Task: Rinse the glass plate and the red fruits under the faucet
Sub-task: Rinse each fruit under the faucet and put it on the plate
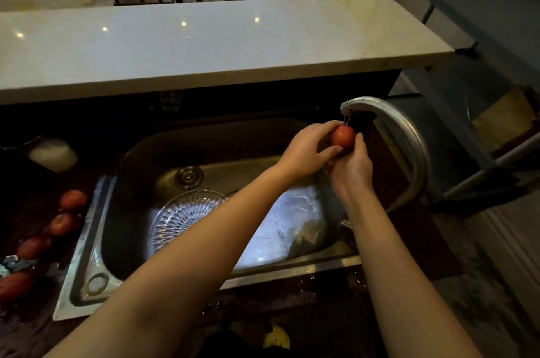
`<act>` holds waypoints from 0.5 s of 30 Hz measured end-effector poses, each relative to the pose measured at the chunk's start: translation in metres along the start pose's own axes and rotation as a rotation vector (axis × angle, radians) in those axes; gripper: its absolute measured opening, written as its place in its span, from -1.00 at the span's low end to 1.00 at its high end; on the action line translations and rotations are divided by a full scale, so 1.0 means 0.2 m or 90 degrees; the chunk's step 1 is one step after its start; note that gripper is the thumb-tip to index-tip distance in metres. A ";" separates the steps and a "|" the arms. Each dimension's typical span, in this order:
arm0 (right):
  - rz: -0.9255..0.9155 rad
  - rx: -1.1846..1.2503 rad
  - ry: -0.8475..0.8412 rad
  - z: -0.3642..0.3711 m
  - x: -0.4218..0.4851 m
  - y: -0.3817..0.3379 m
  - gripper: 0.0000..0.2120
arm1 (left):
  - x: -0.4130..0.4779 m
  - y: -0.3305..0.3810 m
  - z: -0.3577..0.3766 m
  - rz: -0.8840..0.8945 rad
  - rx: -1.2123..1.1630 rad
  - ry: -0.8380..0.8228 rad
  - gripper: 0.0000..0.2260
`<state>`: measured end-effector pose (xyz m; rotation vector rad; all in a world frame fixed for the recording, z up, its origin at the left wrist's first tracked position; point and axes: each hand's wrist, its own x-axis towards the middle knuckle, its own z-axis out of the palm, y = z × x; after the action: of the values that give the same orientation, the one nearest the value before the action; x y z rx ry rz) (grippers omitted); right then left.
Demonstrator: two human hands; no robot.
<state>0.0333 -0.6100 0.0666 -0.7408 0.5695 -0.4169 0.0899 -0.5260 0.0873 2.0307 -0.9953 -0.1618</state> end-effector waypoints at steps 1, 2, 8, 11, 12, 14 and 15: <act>-0.022 -0.052 0.000 -0.01 0.00 -0.01 -0.60 | 0.00 0.00 0.01 -0.001 0.012 -0.004 -0.56; -0.053 -0.118 0.004 -0.02 -0.01 -0.02 -0.64 | 0.00 0.01 0.02 -0.004 0.023 -0.010 -0.57; -0.137 -0.342 0.000 -0.03 -0.02 -0.03 -0.78 | -0.02 0.00 0.00 -0.020 0.036 -0.012 -0.57; -0.084 -0.277 0.047 0.01 -0.03 -0.05 -0.83 | -0.02 -0.01 -0.03 0.006 0.064 -0.011 -0.56; -0.063 -0.229 0.053 0.01 -0.03 -0.05 -0.84 | -0.02 -0.01 -0.03 0.010 0.070 -0.004 -0.56; -0.041 -0.164 0.013 0.03 -0.02 -0.04 -0.81 | -0.03 -0.02 -0.05 0.007 0.068 0.016 -0.57; -0.037 -0.146 -0.030 0.04 -0.02 -0.04 -0.78 | -0.04 -0.03 -0.06 0.001 0.059 0.026 -0.57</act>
<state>0.0338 -0.6090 0.0782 -0.9859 0.5573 -0.3907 0.0936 -0.5115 0.0891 2.1091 -0.9953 -0.0744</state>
